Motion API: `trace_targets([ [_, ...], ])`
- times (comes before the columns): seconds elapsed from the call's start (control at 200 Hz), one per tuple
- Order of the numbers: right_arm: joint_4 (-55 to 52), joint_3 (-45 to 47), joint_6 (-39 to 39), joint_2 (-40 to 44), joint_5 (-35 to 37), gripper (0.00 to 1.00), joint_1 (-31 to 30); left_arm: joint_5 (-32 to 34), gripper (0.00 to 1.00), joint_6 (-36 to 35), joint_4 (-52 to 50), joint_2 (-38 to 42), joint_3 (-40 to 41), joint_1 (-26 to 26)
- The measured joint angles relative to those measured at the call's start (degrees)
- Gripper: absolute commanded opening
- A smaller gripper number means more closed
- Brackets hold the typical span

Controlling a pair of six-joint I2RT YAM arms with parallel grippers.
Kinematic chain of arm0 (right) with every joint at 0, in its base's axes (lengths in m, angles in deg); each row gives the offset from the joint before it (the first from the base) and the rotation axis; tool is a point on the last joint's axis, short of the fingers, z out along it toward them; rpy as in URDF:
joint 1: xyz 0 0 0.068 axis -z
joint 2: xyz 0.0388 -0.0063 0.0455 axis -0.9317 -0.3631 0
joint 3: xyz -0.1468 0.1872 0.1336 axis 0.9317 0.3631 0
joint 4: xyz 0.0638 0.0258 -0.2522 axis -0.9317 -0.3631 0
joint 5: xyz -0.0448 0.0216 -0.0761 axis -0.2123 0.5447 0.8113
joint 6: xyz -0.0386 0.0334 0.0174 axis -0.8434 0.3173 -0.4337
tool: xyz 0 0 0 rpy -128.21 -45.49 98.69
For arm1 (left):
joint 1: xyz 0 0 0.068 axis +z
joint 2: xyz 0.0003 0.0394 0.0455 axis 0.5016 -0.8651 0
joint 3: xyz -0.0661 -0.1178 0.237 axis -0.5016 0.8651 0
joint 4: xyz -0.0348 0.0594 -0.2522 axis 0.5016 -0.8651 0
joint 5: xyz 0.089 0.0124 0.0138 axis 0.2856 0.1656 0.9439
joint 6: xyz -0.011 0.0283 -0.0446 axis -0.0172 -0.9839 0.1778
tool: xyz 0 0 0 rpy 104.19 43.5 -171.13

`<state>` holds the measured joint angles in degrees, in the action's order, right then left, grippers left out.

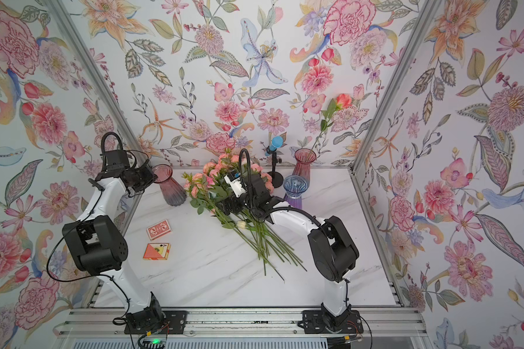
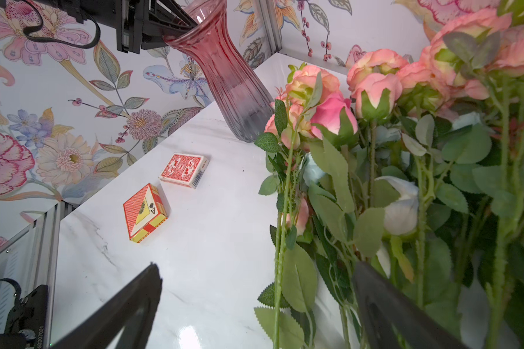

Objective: Place the pink flowers into the vase
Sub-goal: Place the vase at the center of the board.

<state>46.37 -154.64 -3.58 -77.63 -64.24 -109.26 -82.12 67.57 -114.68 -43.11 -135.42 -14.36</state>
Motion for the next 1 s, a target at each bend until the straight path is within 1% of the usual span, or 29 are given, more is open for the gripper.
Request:
trace_targets([
  [0.275, -0.7, -6.7, -0.6, -5.1, -0.2, 0.99, -2.9, -0.1, 0.00, -1.3, -0.4, 1.2, 1.2, 0.0],
  [0.475, -0.9, -11.5, -0.6, -6.9, -0.2, 1.00, -5.0, 0.0, 0.00, -2.5, -3.3, 3.5, 2.4, 0.0],
  [0.645, -1.0, -12.9, -0.6, -7.1, 0.0, 0.99, -6.5, 0.3, 0.00, -2.8, -5.9, 5.4, 3.5, 0.0],
  [0.861, -1.6, -15.2, -0.3, -8.4, 0.1, 0.99, -7.5, 0.2, 0.00, -2.8, -6.8, 9.4, 7.8, 0.0],
  [1.001, -1.7, -16.0, 0.1, -9.4, 0.2, 0.99, -7.8, -0.2, 0.00, -2.3, -6.9, 9.8, 8.2, 0.0],
])
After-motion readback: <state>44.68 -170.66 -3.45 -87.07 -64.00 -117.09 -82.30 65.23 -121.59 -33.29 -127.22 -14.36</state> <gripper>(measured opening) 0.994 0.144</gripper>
